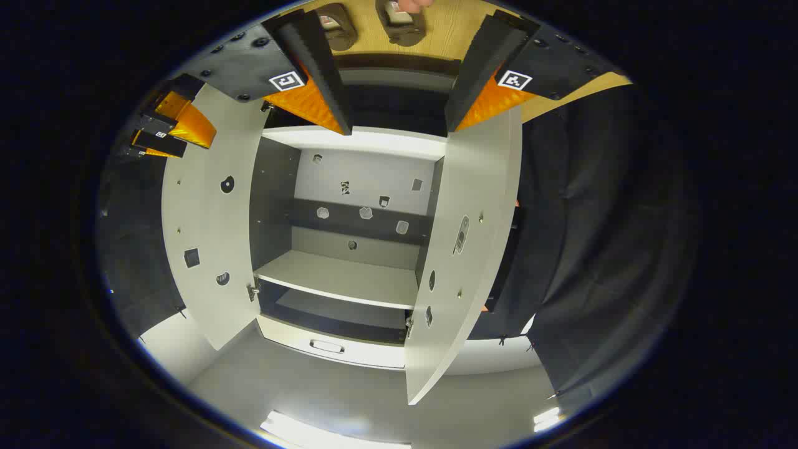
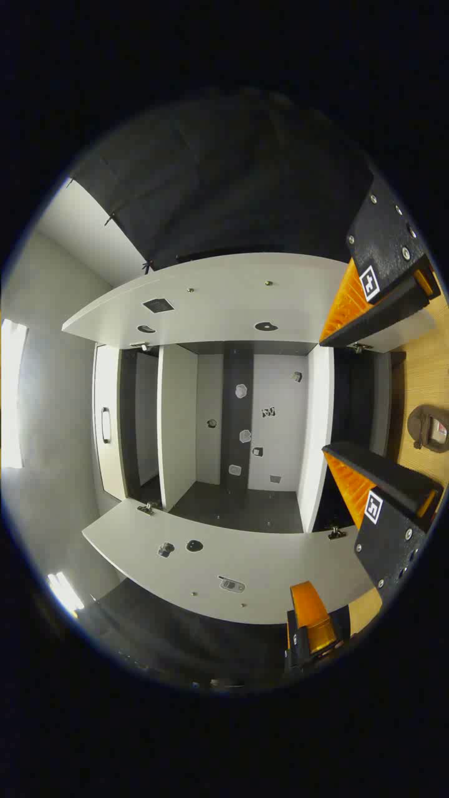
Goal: Grab one shoe with the right hand and put it into the shoe cabinet, grab the other shoe with the left hand and put it into the shoe cabinet; then close the right door with the right hand and the left door with the left hand.
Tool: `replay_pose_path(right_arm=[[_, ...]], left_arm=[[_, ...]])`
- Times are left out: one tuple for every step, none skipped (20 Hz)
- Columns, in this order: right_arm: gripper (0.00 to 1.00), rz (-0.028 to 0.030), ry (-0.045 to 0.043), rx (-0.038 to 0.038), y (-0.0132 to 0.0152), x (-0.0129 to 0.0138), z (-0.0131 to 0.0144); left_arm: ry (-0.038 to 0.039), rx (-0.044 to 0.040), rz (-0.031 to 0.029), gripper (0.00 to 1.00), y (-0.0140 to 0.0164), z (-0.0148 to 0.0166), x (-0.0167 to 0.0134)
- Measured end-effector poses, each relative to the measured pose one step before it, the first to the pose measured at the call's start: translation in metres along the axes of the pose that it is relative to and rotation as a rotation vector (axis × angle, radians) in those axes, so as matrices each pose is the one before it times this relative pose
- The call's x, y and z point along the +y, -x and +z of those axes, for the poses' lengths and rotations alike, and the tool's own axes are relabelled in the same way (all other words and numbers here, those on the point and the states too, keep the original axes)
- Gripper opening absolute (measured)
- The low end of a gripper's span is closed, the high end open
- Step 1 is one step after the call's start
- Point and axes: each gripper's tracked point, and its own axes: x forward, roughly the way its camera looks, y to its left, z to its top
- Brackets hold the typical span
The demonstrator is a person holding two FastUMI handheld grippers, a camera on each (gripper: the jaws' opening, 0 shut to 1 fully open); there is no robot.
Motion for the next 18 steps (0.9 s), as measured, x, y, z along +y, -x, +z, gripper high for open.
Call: replay_pose_path(right_arm=[[0.94, -0.00403, 0.00814, -0.00103, 0.00094, -0.0022, -0.00122], [0.94, -0.00281, 0.00616, -0.00301, 0.00047, -0.00163, -0.00018], [0.94, 0.00961, -0.00117, -0.0037, -0.00025, 0.00206, 0.00087], [0.94, 0.01728, -0.00805, -0.00466, -0.00136, 0.00491, -0.00015], [0.94, 0.00306, -0.00452, -0.00519, -0.00077, 0.00071, 0.00007], [0.94, -0.00751, 0.00361, -0.00226, 0.00036, -0.00268, -0.00109], [0.94, -0.00632, 0.0077, 0.00275, -0.0007, -0.00124, -0.00221], [0.94, -0.00265, 0.00449, 0.00622, -0.00015, 0.00032, -0.0029], [0.94, 0.0082, -0.00541, 0.00596, 0.00107, 0.00311, -0.00106], [0.94, 0.01908, -0.01048, 0.00977, 0.00096, 0.0042, -0.00258], [0.94, 0.00839, -0.00917, 0.00826, -0.00236, 0.00072, -0.00206], [0.94, -0.00228, -0.00786, 0.00457, -0.0004, -0.00282, -0.00126], [0.94, -0.00162, -0.00613, 0.00258, -0.00097, -0.00267, 0.00024], [0.97, -0.00571, -0.00136, 0.00102, -0.00031, -0.00313, -0.00098], [0.94, -0.00603, 0.00284, 0.00311, -0.00147, -0.00294, -0.0011], [0.94, -0.00409, 0.00336, 0.00557, -0.00035, -0.0025, -0.00209], [0.94, -0.00366, 0.00323, 0.00875, -0.00018, -0.00085, -0.00199], [0.94, -0.00167, -0.00011, 0.00264, 0.00078, -0.00102, -0.00073]], left_arm=[[-0.00823, 0.00068, -0.00025, 0.96, -0.00084, -0.00032, -0.00047], [-0.00725, 0.00303, -0.00375, 0.96, -0.00027, -0.00022, -0.0024], [-0.00677, 0.00244, -0.00511, 0.96, -0.00022, -0.00089, -0.00182], [-0.00736, -0.00217, 0.00203, 0.96, -0.00085, 0.00044, -0.00111], [-0.00565, -0.00521, 0.00866, 0.96, -0.00096, 0.0012, 0.00088], [-0.00345, -0.00227, -0.00205, 0.96, -0.00171, 0.00039, -0.0016], [0.0009, 0.00039, -0.00603, 0.96, -0.00078, 0.00075, -0.00271], [0.00156, 0.0028, -0.00536, 0.96, 0.00003, -0.00187, -0.00288], [-0.00103, 0.00112, -0.00464, 0.96, 0.00018, 0.00012, -0.00169], [-0.00514, 0.00073, -0.00098, 0.96, -0.0004, -0.00066, -0.0003], [-0.00687, 0.00071, -0.0009, 0.96, 0.00067, -0.00126, -0.00037], [-0.00715, 0.00415, -0.00097, 0.96, 0.00005, -0.00178, -0.00057], [-0.00775, 0.00299, 0.00265, 0.96, 0.00128, -0.00116, 0.00052], [-0.00738, -0.00014, 0.00225, 0.96, 0.00178, 0.00001, 0.00112], [-0.00421, -0.00247, 0.0024, 0.96, 0.00202, 0.0008, -0.00006], [-0.00486, -0.00497, 0.0015, 0.96, -0.00004, 0.0009, 0.00078], [-0.00852, -0.0023, 0.00332, 0.96, 0.00144, -0.00042, 0.0007], [-0.00774, -0.00073, 0.00702, 0.96, 0.00036, -0.00074, 0.00253]])
